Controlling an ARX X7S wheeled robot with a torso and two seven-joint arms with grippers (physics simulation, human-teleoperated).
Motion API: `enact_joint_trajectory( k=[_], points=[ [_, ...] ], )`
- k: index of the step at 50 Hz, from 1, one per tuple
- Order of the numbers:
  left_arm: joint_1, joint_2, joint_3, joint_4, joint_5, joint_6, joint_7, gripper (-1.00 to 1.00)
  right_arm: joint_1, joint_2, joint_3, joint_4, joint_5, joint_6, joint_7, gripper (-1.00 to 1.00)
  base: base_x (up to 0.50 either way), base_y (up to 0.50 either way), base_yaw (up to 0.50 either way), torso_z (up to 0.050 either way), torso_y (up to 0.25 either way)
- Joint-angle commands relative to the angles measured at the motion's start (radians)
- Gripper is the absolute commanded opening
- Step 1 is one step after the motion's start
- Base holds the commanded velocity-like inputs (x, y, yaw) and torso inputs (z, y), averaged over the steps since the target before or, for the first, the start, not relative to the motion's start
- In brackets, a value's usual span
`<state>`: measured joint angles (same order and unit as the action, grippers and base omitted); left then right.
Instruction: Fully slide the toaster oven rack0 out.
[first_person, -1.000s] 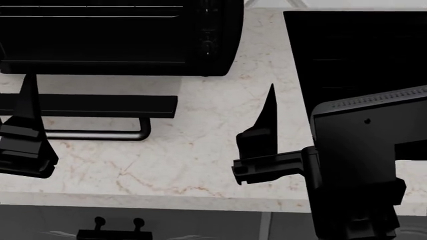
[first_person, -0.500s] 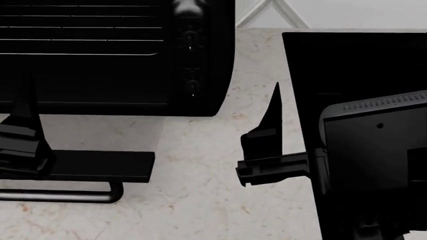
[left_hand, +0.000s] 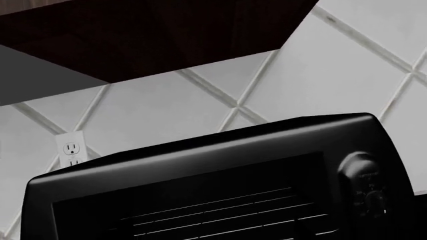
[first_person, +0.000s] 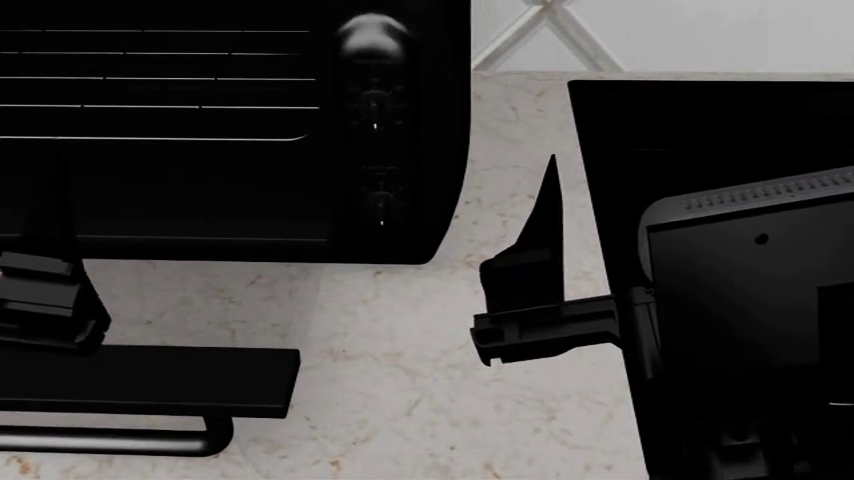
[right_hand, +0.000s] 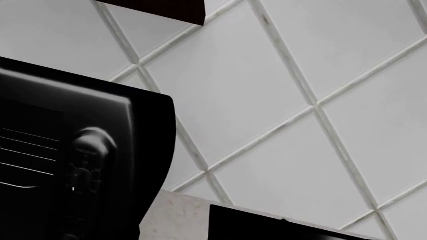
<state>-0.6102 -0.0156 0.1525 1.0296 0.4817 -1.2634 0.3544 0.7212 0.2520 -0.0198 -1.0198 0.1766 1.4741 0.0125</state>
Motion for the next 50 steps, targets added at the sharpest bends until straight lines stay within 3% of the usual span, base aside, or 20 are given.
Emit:
enact_joint_trajectory(
  k=[1,11,22,35,50],
  points=[
    [0.014,-0.084,0.084,-0.155,0.006,0.119,-0.028,1.0,-0.004,0.007,-0.008,0.068,0.011,-0.077,-0.002,1.0,0.0,0.0,0.0,0.0,0.0],
    [-0.086,-0.241,0.257,-0.292,0.089,0.151,-0.014,1.0,-0.029,0.016,-0.008,0.116,0.006,-0.136,0.0,1.0,0.0,0.0,0.0,0.0,0.0],
    [-0.18,-0.397,0.532,-0.381,0.241,0.138,0.068,1.0,-0.018,0.016,-0.016,0.107,0.009,-0.117,0.01,1.0,0.0,0.0,0.0,0.0,0.0],
    [-0.306,-0.425,0.64,-0.589,0.251,0.22,0.102,1.0,-0.023,0.025,-0.002,0.108,0.016,-0.114,0.008,1.0,0.0,0.0,0.0,0.0,0.0],
    [-0.393,-0.393,0.711,-0.842,0.222,0.331,0.078,1.0,-0.017,0.023,0.012,0.081,0.028,-0.084,0.013,1.0,0.0,0.0,0.0,0.0,0.0]
  ],
)
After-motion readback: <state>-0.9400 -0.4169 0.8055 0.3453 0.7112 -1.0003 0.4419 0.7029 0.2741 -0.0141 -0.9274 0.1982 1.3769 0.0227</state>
